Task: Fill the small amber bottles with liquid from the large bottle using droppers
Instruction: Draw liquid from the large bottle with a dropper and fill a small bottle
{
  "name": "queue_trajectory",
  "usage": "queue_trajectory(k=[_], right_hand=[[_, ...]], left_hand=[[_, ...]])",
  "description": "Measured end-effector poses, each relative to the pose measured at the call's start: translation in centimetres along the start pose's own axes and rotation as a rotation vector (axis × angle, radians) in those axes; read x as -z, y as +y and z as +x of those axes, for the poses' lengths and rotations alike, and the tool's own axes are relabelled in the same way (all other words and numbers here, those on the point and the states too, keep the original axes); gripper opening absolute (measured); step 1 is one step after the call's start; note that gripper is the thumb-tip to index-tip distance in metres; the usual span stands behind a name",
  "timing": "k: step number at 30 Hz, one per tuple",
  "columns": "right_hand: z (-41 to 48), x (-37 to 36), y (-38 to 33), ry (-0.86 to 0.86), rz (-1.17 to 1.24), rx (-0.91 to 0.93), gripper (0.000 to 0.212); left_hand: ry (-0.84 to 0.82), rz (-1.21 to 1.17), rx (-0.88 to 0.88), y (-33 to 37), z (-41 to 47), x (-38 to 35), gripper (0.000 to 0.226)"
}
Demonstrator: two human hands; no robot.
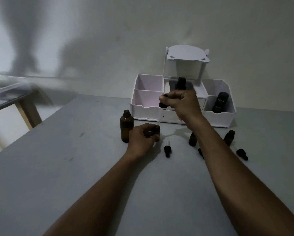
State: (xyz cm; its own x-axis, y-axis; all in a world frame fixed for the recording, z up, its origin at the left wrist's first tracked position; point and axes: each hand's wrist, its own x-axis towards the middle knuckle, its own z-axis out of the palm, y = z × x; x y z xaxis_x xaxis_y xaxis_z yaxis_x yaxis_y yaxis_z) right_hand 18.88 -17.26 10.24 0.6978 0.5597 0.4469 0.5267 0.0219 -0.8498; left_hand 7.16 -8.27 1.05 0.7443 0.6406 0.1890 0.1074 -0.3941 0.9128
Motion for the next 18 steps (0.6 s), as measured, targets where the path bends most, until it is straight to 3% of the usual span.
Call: queue_trajectory(k=[18], right_hand=[[-0.07,-0.34,0.31,-0.045,-0.045,0.022,0.006]], left_hand=[[0.028,-0.021,0.049,0.13,-0.35,-0.48,0.04]])
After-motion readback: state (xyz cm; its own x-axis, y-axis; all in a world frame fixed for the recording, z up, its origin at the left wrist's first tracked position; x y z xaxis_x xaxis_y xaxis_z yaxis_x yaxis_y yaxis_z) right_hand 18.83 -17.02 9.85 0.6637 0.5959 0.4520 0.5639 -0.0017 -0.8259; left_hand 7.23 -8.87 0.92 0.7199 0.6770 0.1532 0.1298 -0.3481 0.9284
